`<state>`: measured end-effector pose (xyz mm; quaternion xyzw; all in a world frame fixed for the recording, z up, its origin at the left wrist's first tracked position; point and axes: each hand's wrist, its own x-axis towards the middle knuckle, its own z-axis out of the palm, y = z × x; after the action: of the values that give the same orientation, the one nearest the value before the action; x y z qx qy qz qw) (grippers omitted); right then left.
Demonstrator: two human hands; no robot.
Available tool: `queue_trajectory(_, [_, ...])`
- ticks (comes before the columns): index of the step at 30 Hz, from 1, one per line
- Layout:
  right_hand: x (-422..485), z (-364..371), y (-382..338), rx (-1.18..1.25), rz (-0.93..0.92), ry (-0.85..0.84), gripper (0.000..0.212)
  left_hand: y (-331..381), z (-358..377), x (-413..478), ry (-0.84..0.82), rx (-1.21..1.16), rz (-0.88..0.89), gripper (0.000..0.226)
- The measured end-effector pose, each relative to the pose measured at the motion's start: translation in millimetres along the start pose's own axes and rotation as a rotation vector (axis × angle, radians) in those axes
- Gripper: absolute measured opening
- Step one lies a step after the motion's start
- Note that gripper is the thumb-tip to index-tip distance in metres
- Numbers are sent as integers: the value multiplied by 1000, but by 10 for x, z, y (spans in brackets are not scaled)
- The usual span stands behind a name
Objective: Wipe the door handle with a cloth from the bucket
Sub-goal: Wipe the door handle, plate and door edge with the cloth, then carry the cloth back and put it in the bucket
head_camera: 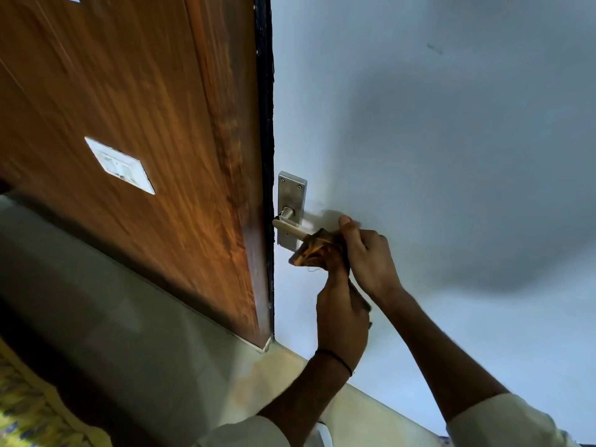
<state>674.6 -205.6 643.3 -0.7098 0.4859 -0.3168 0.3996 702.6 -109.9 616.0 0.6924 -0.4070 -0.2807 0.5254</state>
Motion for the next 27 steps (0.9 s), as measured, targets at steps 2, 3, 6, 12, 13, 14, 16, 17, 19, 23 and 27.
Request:
queue_trajectory(2, [38,-29,-48,-4,3,-27,60,-73,-61,-47,-29,24,38,47])
queue_trajectory(3, [62,-47,-67,-5,3,-47,60,-86,-127,-59,-53,19,32,46])
queue_trajectory(6, [70,-120,-76,-9,4,-125,59,-181,-416,-15,-216,-222,-101,44])
queue_trajectory(12, [-341,-290,113,37,99,37,51,-448,-827,-94,-453,-868,-435,39])
queue_trajectory(13, [-482,-295,182,51,119,86,47,-480,-847,-111,-458,-882,-450,39])
queue_trajectory(14, [-649,-283,255,55,135,124,44,-508,-859,-124,-454,-885,-460,40])
queue_trajectory(16, [-1019,-226,389,38,154,144,40,-521,-879,-147,-449,-865,-461,43])
queue_trajectory(17, [-1209,-190,449,29,170,129,39,-509,-882,-167,-453,-840,-455,43])
queue_trajectory(19, [-1577,-116,526,2,176,71,50,-506,-878,-230,-471,-759,-450,43])
queue_trajectory(23, [-2085,-33,650,-304,48,-13,78,-556,-820,-389,-539,-605,-450,41])
queue_trajectory(27, [-2408,-65,672,-315,150,75,90,-439,-691,-594,-645,-547,-427,45])
